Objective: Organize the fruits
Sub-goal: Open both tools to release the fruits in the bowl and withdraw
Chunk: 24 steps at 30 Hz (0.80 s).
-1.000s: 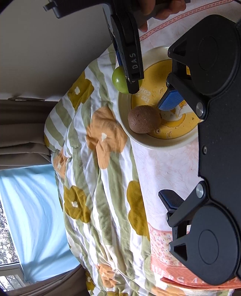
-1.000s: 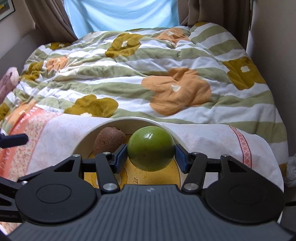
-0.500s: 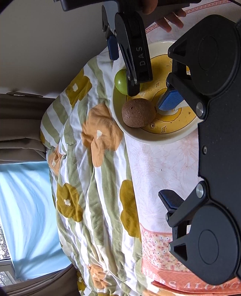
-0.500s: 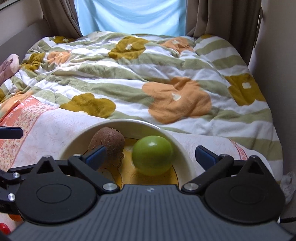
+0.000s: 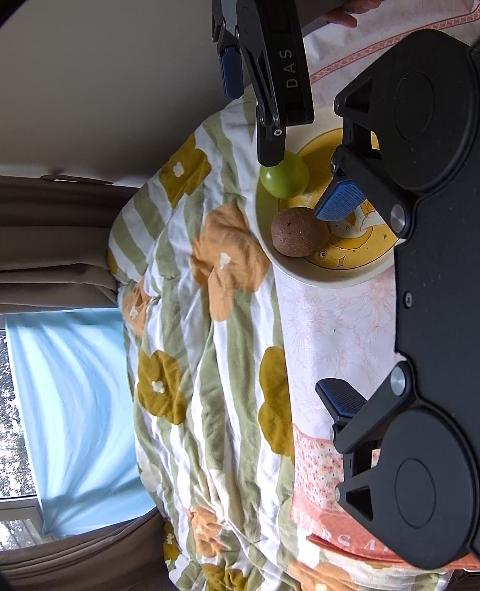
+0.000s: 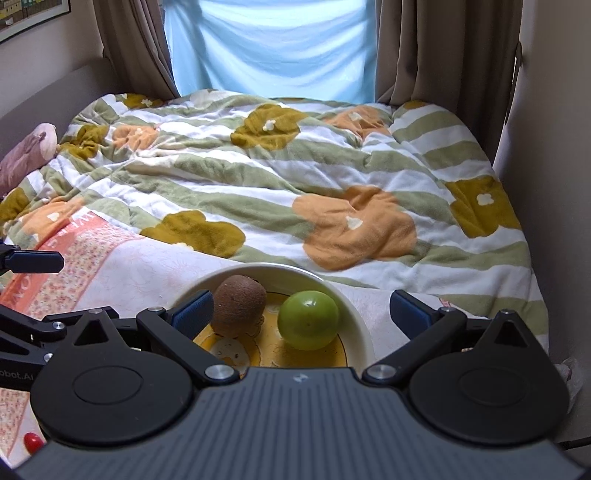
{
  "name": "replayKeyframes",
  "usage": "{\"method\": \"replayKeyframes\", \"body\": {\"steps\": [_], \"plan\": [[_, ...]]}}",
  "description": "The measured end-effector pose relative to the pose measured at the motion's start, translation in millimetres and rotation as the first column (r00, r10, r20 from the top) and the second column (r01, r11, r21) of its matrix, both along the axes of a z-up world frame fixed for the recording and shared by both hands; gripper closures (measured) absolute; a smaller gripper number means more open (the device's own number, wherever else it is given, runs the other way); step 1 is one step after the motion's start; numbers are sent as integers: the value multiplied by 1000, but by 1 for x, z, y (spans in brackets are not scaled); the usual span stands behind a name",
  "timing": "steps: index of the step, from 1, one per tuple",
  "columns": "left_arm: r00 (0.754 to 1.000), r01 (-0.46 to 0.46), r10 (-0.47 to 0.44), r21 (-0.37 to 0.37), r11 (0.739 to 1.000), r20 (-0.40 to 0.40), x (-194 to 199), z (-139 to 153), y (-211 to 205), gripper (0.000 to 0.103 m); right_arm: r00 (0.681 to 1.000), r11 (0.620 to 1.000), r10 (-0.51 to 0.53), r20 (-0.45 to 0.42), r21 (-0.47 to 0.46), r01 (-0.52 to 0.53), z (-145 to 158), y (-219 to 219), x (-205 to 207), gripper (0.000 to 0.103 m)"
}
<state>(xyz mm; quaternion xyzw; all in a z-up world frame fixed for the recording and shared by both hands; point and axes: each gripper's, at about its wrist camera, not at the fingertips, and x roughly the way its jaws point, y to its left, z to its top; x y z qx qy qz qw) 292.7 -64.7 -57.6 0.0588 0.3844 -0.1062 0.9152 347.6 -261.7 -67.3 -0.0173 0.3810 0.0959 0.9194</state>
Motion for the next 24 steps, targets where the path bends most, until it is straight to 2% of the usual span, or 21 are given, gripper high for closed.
{"method": "replayKeyframes", "body": {"steps": [12,18,24], "plan": [[990,-75,76,-15,997,117,-71,56,20,8,996,999,41,76,5,-41,65,9,-70,0],[986,-89,92,-25,996,139,-107,69,33,8,998,1000,5,69,29,-7,80,14,-114,0],[987,-67,72,-40,997,143,-140,69,47,8,998,995,-41,53,89,36,85,16,-160,0]]}}
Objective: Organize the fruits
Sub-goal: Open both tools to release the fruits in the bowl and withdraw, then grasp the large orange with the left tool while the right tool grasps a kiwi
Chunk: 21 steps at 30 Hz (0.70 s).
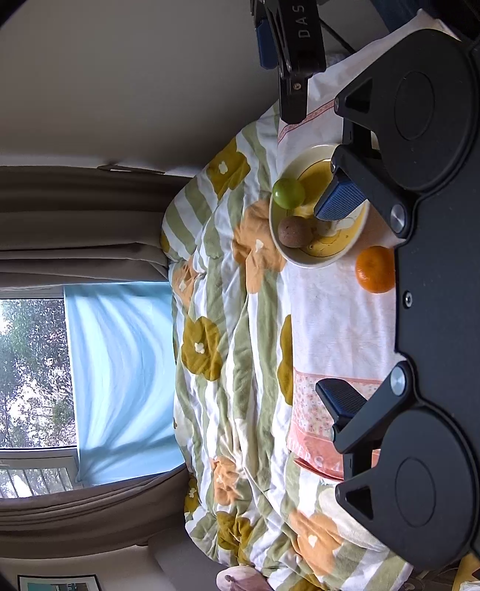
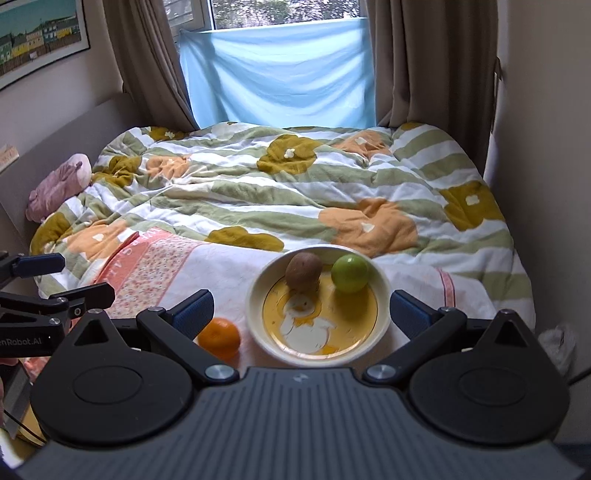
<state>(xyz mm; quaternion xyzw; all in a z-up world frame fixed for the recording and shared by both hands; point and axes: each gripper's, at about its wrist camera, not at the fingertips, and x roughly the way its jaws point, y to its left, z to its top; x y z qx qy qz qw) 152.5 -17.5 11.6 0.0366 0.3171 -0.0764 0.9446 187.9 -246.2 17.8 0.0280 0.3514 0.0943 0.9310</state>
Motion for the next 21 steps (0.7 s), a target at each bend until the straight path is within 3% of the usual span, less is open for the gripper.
{"method": "replayKeyframes", "body": {"steps": [6,12,21], "plan": [[999,50,-50,0,999,13,-33,-2,12,8,997,997,-71,-9,22,71,0,8,-52,0],[991,132,-132,-14,991,-23,-53,-22,19,8,991,991,-134,-20,-7,134,-15,17,-97,0],[945,319,-317,12,948,-77,-59,-81,-3,8,972,974,-229,-53,-16,228,-61,9,-135,0]]}}
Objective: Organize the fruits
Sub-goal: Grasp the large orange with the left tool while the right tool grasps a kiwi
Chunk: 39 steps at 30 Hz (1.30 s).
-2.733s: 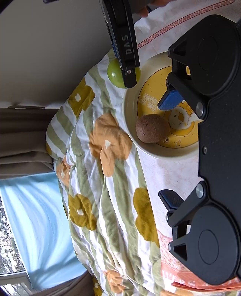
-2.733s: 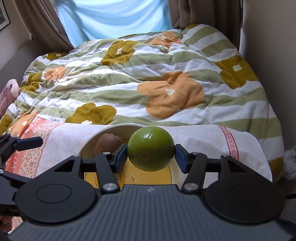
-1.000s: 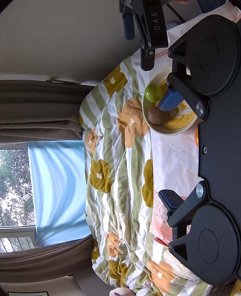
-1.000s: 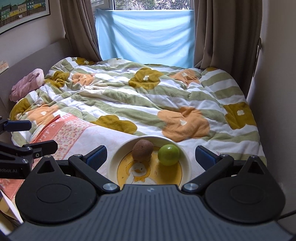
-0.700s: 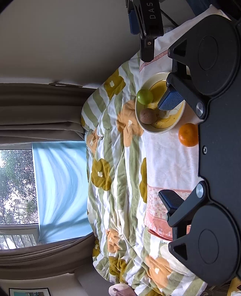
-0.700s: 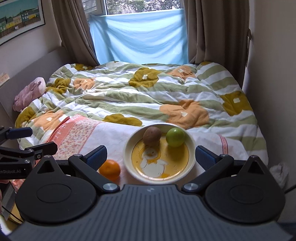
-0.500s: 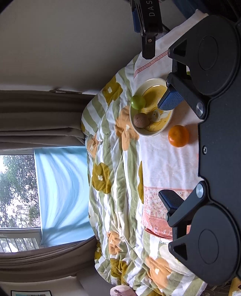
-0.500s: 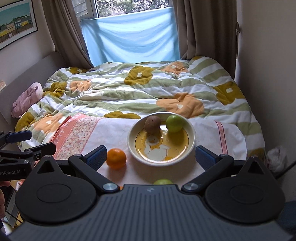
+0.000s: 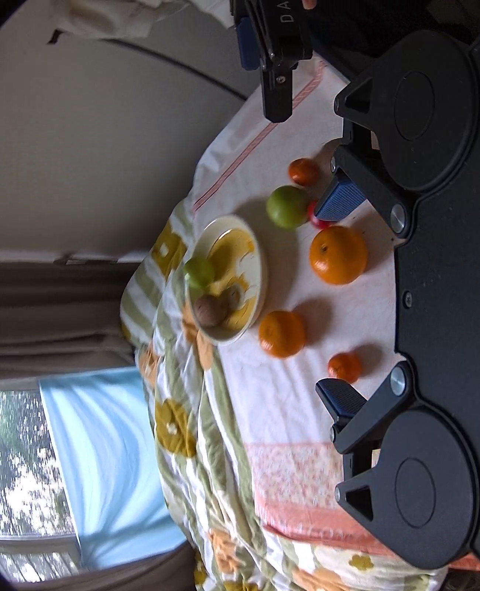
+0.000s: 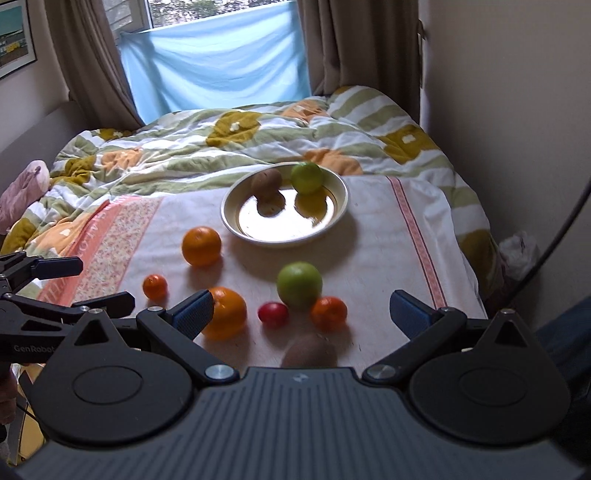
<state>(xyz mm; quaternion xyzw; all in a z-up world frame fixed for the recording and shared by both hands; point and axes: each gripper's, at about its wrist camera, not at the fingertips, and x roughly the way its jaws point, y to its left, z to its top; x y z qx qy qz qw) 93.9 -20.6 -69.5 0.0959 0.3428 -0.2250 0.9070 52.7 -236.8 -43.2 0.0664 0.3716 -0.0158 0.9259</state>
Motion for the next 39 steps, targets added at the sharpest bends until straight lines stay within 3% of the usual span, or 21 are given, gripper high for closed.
{"method": "replayKeyframes", "body": {"steps": [5,13,15,25,27,35,39], "plan": [[995,97,-97,32,995,-1,9,-35,-21,8,999,999,-30,-11,20,31,-31,-12,-4,0],[987,161,-161,48,986,4,38,-74,-43,12,996,996,-65,-57,54,68,-70,-18,4,0],[986,165,-165,52,985,-15,44,-81,-47,18,995,995,-69,-78,62,74,-77,-17,7,0],[982,180,-176,51,982,-72,52,-97,-61,27,982,984,-119,-150,115,136,-94,-14,20,0],[985,159,-155,49,986,-69,55,-98,-60,35,978,982,-124,-166,123,146,-96,-14,22,0],[985,160,-156,60,985,-67,52,-96,-60,36,969,979,-129,-212,128,159,-104,-9,28,0],[988,143,-138,61,988,-73,49,-96,-54,36,968,981,-120,-220,123,150,-106,-6,32,5]]}}
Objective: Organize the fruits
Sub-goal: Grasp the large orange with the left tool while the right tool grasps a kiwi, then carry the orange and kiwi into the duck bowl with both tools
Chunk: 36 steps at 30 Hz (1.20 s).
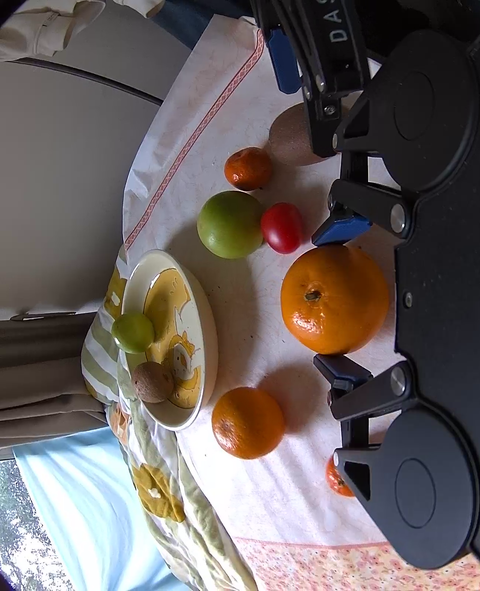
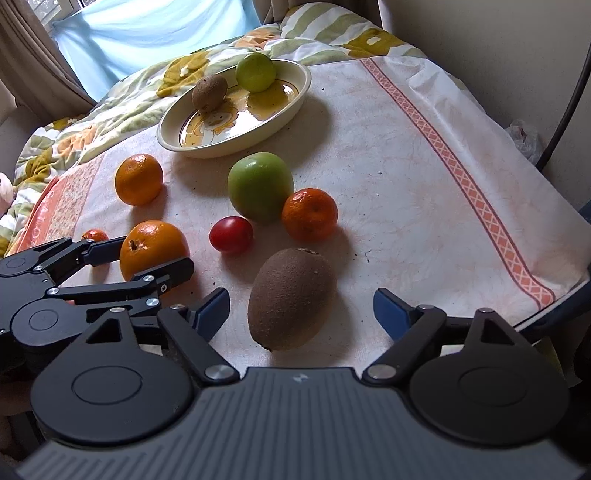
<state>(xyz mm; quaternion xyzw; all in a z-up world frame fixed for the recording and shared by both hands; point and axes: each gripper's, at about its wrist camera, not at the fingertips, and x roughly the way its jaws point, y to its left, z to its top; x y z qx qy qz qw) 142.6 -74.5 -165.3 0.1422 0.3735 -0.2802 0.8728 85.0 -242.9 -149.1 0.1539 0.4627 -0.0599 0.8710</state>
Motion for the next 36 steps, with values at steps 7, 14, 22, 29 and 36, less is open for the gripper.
{"method": "replayKeyframes", "body": {"steps": [7,14,22,29,36], "plan": [[1000,-20,20,11,1000,-4,-9,2,16,36,1000,1000,0,-17,5,0,-4,6,7,18],[999,-51,51,19,999,-4,-17,7,29,36,999,1000,-19,-28,-17,19,-6,13,13,22],[997,-81,81,6,997,3,-26,15,42,36,999,996,-31,-39,-81,28,-9,20,17,36],[993,-118,118,-24,993,-5,-30,26,49,36,999,997,-25,-48,-73,21,-6,20,14,37],[991,-130,132,-51,990,28,-35,52,52,36,1000,998,-13,-17,-69,12,16,22,5,37]]}}
